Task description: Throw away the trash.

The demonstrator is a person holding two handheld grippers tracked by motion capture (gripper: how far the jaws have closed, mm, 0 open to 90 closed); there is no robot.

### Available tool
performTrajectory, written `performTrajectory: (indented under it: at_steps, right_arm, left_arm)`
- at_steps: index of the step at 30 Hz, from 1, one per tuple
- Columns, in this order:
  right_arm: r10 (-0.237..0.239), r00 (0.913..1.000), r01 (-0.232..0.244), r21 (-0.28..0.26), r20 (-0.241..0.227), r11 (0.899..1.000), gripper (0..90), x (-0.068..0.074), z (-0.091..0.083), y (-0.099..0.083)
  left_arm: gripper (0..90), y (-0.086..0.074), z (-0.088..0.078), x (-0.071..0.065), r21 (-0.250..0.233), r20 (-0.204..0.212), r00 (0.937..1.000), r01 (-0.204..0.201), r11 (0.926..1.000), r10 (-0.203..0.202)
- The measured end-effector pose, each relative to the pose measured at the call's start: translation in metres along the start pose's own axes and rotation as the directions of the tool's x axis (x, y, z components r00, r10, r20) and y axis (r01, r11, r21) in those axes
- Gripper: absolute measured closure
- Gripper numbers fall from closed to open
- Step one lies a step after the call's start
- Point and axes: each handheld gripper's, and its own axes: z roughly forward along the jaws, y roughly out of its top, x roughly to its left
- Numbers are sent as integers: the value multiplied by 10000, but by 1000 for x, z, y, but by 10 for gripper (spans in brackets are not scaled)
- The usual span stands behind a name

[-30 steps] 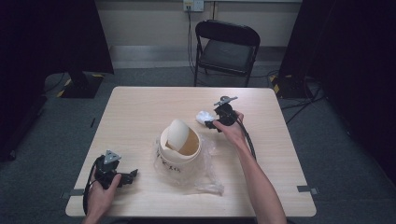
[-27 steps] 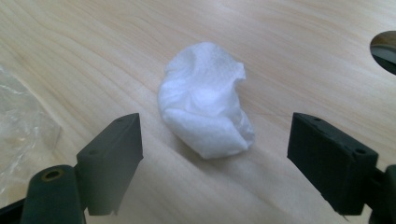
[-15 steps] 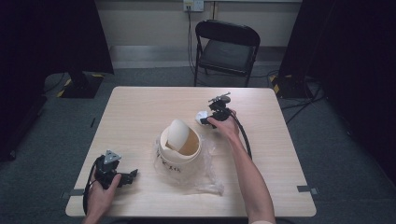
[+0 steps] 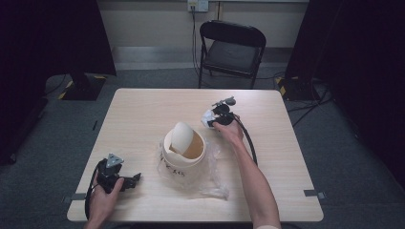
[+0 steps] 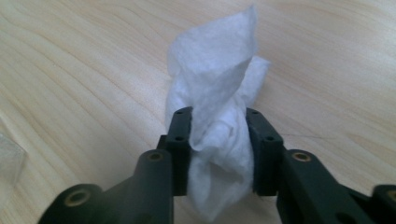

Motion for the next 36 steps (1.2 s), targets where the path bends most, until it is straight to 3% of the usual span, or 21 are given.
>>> performTrajectory:
  at_steps: [7,20,36]
  right_arm:
    - [161,9999,-160,-392,13,9991,791,-3,-10,-7]
    - [688,9974,-704,-897,-212,9935,802,-3,-46,-24]
    - [527,9978,-582,-1475,-412,9873,804,5,-74,-33]
  left_arm:
    - [0,0,0,0,8,6,10000,-6,10000,6]
    - [0,0,0,0,3,8,10000,-8,10000,8]
    - [0,0,0,0,3,7,10000,-5,10000,5]
